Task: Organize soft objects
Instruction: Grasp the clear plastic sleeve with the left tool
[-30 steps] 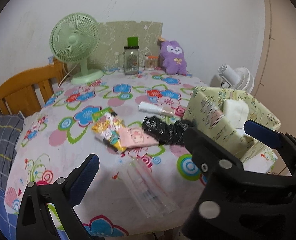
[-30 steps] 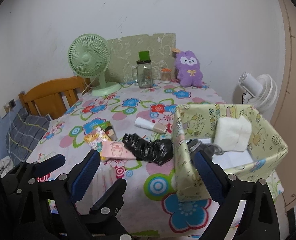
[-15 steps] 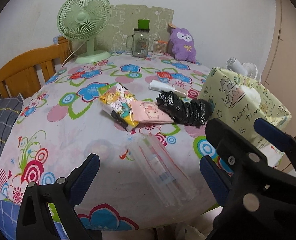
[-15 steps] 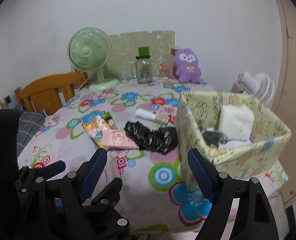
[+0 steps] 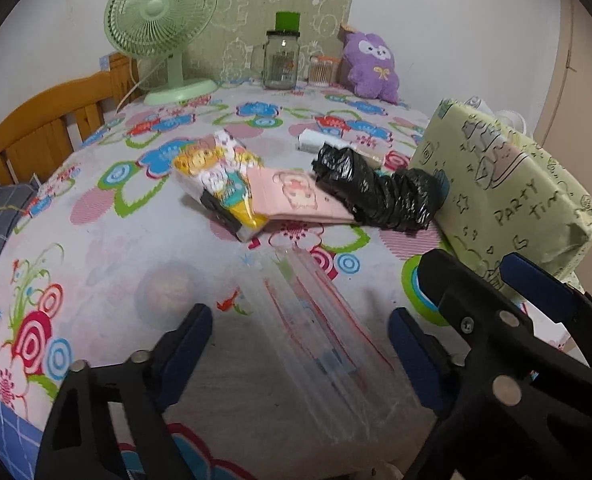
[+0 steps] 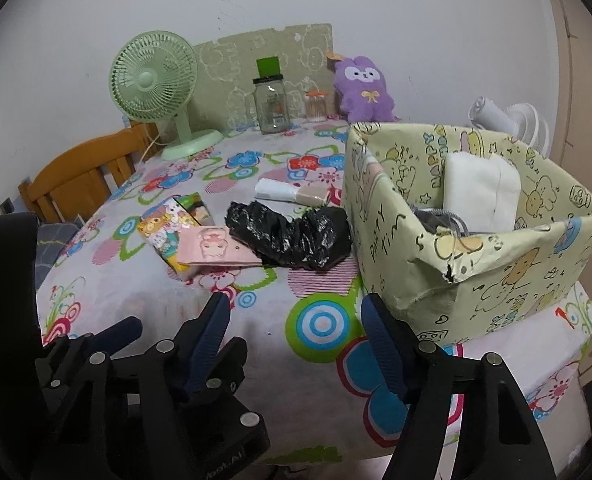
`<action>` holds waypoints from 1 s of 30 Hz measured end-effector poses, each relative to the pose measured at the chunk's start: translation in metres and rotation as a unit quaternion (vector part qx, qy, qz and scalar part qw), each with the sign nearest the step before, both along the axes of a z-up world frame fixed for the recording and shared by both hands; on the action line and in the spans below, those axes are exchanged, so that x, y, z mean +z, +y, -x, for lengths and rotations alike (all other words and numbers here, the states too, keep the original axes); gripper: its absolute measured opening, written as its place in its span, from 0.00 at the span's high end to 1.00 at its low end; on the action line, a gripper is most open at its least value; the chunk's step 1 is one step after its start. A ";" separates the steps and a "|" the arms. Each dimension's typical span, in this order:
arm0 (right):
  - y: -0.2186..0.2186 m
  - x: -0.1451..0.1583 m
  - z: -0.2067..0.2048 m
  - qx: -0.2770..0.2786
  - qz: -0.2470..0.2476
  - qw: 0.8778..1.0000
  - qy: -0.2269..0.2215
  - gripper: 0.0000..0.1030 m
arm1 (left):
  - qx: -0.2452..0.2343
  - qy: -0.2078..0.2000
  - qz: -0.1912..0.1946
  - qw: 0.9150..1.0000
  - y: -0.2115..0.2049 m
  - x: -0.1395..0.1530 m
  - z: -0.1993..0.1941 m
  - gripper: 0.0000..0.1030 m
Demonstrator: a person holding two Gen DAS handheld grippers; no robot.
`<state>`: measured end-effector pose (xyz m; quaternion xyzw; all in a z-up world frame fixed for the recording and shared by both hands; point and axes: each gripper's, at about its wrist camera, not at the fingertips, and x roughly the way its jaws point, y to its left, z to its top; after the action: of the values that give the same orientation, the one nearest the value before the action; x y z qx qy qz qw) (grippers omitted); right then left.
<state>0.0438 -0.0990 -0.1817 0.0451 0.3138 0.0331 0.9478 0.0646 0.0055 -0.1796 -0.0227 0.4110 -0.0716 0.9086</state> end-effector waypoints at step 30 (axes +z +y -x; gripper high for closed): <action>0.049 0.003 -0.043 0.073 -0.003 0.997 0.018 0.27 | 0.051 -0.032 -0.029 0.998 0.049 0.013 -0.017 0.75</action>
<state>0.0873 -0.0502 -0.1788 0.0257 0.3328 0.1027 0.9370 0.0818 0.0541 -0.1667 -0.0145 0.3821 -0.0142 0.9239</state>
